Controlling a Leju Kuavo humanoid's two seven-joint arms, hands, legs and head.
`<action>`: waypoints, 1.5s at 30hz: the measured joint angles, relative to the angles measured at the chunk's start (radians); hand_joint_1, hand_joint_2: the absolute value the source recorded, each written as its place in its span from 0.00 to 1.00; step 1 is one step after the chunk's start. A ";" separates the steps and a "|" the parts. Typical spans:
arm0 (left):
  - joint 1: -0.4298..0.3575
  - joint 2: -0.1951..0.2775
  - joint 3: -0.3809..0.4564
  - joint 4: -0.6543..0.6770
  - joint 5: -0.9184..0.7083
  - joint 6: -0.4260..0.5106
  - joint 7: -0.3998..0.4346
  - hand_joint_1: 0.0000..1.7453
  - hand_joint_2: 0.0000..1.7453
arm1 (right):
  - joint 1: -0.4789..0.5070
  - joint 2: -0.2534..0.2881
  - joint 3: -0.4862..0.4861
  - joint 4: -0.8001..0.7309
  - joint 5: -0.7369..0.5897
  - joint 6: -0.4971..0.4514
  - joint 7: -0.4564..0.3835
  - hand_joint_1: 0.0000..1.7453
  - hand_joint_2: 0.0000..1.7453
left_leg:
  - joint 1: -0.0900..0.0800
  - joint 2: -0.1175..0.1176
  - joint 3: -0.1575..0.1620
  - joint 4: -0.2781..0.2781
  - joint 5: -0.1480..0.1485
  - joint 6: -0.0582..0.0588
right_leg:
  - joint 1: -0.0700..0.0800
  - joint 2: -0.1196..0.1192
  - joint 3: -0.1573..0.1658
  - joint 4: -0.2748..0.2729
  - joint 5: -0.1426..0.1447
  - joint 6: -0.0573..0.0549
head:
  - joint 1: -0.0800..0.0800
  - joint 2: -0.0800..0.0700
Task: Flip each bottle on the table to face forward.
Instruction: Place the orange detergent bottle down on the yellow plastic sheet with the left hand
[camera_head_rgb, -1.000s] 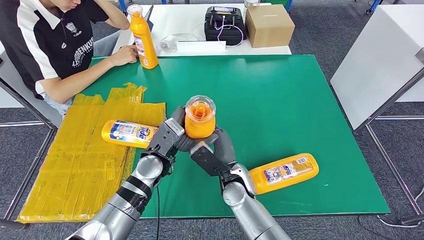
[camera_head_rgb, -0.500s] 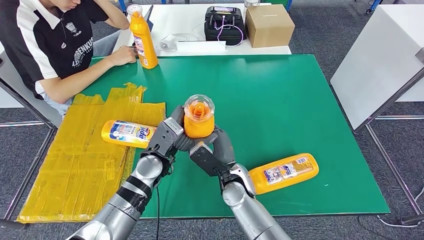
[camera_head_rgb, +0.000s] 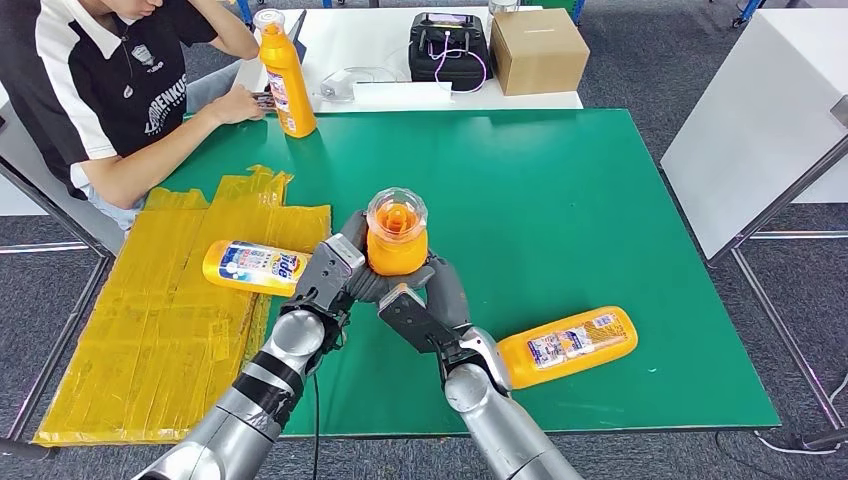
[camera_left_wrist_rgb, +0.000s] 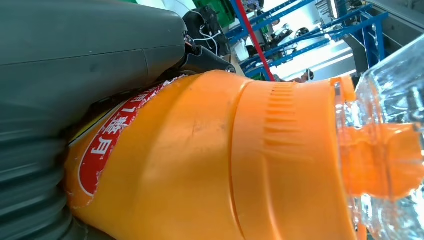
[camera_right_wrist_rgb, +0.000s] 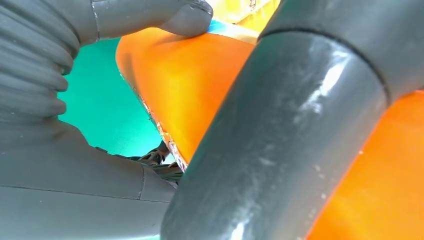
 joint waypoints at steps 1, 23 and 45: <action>0.000 0.000 0.001 0.000 0.002 0.002 -0.001 1.00 1.00 | 0.000 0.000 0.000 0.000 -0.001 -0.001 -0.001 1.00 1.00 | 0.000 0.000 0.000 0.000 0.000 0.000 | 0.000 0.000 0.000 0.000 0.000 0.000 | 0.000 0.000; 0.142 0.139 0.203 -0.294 -0.666 0.583 0.103 1.00 1.00 | 0.354 -0.154 -0.031 -0.756 -0.149 0.000 -0.146 0.00 1.00 | 0.000 0.001 -0.001 -0.001 -0.002 -0.002 | 0.000 0.001 -0.002 0.000 -0.001 -0.001 | 0.000 0.000; 0.022 0.497 0.089 -0.107 -1.099 0.136 0.162 1.00 1.00 | 0.371 -0.209 -0.088 -0.849 -0.201 -0.023 -0.190 0.00 1.00 | 0.002 0.004 0.000 0.000 0.000 -0.003 | 0.001 0.003 -0.003 0.000 0.000 -0.001 | 0.000 0.000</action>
